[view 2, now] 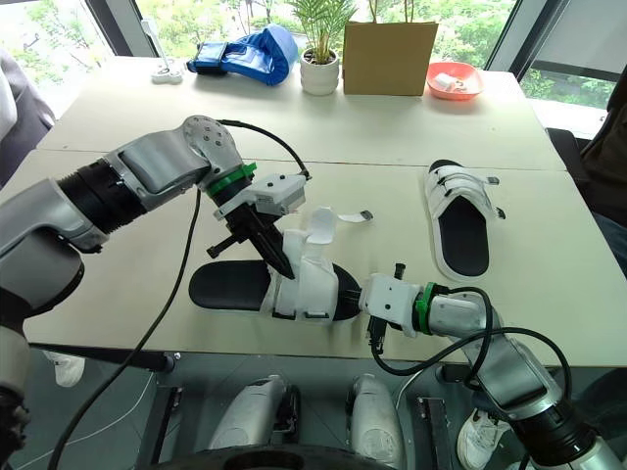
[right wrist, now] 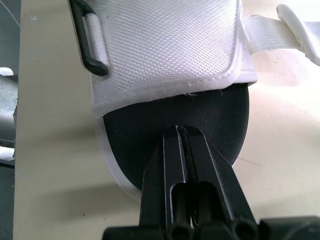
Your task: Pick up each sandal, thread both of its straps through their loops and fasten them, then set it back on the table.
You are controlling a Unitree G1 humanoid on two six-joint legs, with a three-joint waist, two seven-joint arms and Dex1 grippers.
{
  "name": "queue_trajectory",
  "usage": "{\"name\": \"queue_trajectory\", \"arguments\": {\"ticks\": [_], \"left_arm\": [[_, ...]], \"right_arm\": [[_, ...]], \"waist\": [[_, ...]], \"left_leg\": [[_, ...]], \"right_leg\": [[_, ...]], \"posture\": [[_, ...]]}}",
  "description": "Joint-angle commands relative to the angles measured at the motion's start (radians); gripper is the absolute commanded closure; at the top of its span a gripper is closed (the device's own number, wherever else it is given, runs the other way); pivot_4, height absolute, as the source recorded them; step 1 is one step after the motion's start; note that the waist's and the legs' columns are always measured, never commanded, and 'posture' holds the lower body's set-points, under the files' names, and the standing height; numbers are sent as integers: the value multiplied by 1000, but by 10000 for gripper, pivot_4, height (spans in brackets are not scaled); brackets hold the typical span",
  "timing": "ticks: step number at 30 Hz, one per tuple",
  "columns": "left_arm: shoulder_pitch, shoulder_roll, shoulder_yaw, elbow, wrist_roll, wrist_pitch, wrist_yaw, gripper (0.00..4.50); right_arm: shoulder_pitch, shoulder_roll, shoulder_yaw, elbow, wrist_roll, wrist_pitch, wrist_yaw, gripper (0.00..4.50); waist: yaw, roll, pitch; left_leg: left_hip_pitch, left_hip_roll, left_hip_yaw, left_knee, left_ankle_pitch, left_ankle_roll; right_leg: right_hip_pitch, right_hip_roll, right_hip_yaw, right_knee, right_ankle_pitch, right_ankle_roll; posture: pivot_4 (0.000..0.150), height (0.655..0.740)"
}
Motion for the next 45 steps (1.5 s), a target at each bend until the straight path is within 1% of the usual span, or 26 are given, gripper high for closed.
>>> {"name": "queue_trajectory", "arguments": {"ticks": [1,6,8,10,14,16,17,20,21,22,24,25,26,27,28,31,34,35,38,41,45], "left_arm": [[-2,6,27,9,44,-65,-5,44784],[16,16,19,-16,46,-75,-5,44784],[61,9,30,-47,68,-61,-5,44784],[109,-3,49,-50,128,-67,-5,44784],[187,-1,82,-83,193,-57,-5,44784],[212,-5,111,-94,212,-55,-5,44784],[215,-5,127,-106,199,-12,-5,44784],[221,1,175,-141,149,88,-5,36397],[218,11,201,-158,106,148,-5,30932],[216,18,220,-172,77,195,-5,26702],[207,121,276,-253,-84,334,-5,15793],[216,179,299,-296,-146,380,-5,11029],[232,234,317,-337,-181,406,-5,7586],[257,280,327,-373,-188,409,-5,1734],[293,327,339,-410,-177,396,-5,258],[405,424,398,-506,-171,436,-5,258],[531,438,507,-577,-185,519,35,258],[589,437,533,-613,-181,535,82,258],[754,397,616,-697,-159,545,226,258],[824,294,671,-703,-171,637,372,258],[876,239,684,-736,-139,670,417,258]], "right_arm": [[22,3,36,57,-29,19,7,45000],[18,5,39,65,-31,13,8,45000],[17,6,43,68,-33,7,8,45000],[20,6,44,69,-34,5,7,45000],[31,5,47,70,-36,-3,6,45000],[35,5,48,70,-37,-6,6,45000],[35,5,49,71,-38,-7,6,45000],[34,6,52,71,-38,-7,8,45000],[32,6,54,70,-38,-6,9,45000],[31,7,55,70,-39,-6,9,45000],[24,8,62,73,-39,-7,16,45000],[20,7,65,75,-37,-9,19,45000],[17,8,68,76,-37,-9,22,45000],[15,8,70,77,-36,-10,24,45000],[13,8,73,80,-35,-13,26,45000],[8,6,78,87,-34,-21,37,45000],[3,7,83,86,-34,-21,45,45000],[-1,5,85,85,-35,-21,49,45000],[-10,4,89,82,-35,-18,63,45000],[-20,5,86,74,-28,-6,74,45000],[-26,-1,77,68,-22,2,87,45000]], "waist": [[1,0,0],[-1,0,0],[-1,1,0],[-1,1,-1],[0,0,0],[0,0,-1],[0,0,-1],[0,0,-1],[0,0,-1],[0,0,-1],[-4,0,0],[-7,0,0],[-12,0,0],[-13,1,0],[-14,1,-1],[-13,1,-1],[-6,0,-1],[-6,-1,-1],[-7,0,-1],[-2,-2,-2],[-2,-1,-2]], "left_leg": [[0,0,0,0,0,0],[0,0,0,0,0,0],[0,0,0,0,0,0],[1,0,0,0,0,0],[1,0,0,0,0,0],[1,0,0,0,0,0],[1,0,0,0,0,0],[1,0,0,0,0,0],[1,0,0,0,0,0],[1,0,0,0,0,0],[1,0,0,0,0,0],[1,0,0,0,0,0],[1,0,0,0,0,0],[1,1,0,-1,0,0],[2,1,0,-1,0,0],[4,0,0,-1,0,-1],[4,0,0,0,0,-1],[4,0,-1,0,0,-1],[4,0,-1,-1,0,-1],[4,0,-1,-1,1,-2],[4,1,-1,-1,1,-3]], "right_leg": [[0,0,0,0,0,0],[0,0,0,0,0,0],[0,0,0,0,0,0],[1,0,0,0,0,0],[1,1,0,1,0,0],[1,1,0,0,0,0],[1,0,0,0,0,0],[1,1,0,0,0,0],[1,1,0,0,0,0],[1,1,0,1,0,0],[1,1,0,1,0,0],[0,1,1,1,0,0],[0,1,1,1,0,0],[0,1,1,1,-1,-1],[0,1,1,1,-2,-1],[3,0,0,1,-2,-1],[3,0,0,1,-2,-1],[3,0,0,1,-3,-3],[3,0,1,1,-4,-3],[3,0,0,1,-3,-3],[3,1,0,1,-3,-3]], "posture": [[1500,7209],[1500,7209],[1500,7209],[1500,7209],[1500,7209],[1500,7209],[1500,7209],[1500,7209],[1500,7209],[1500,7209],[1500,7209],[1500,7209],[1500,7209],[1500,7209],[1500,7209],[1500,7209],[1500,7209],[1500,7209],[1500,7209],[1500,7209],[1500,7209]]}}
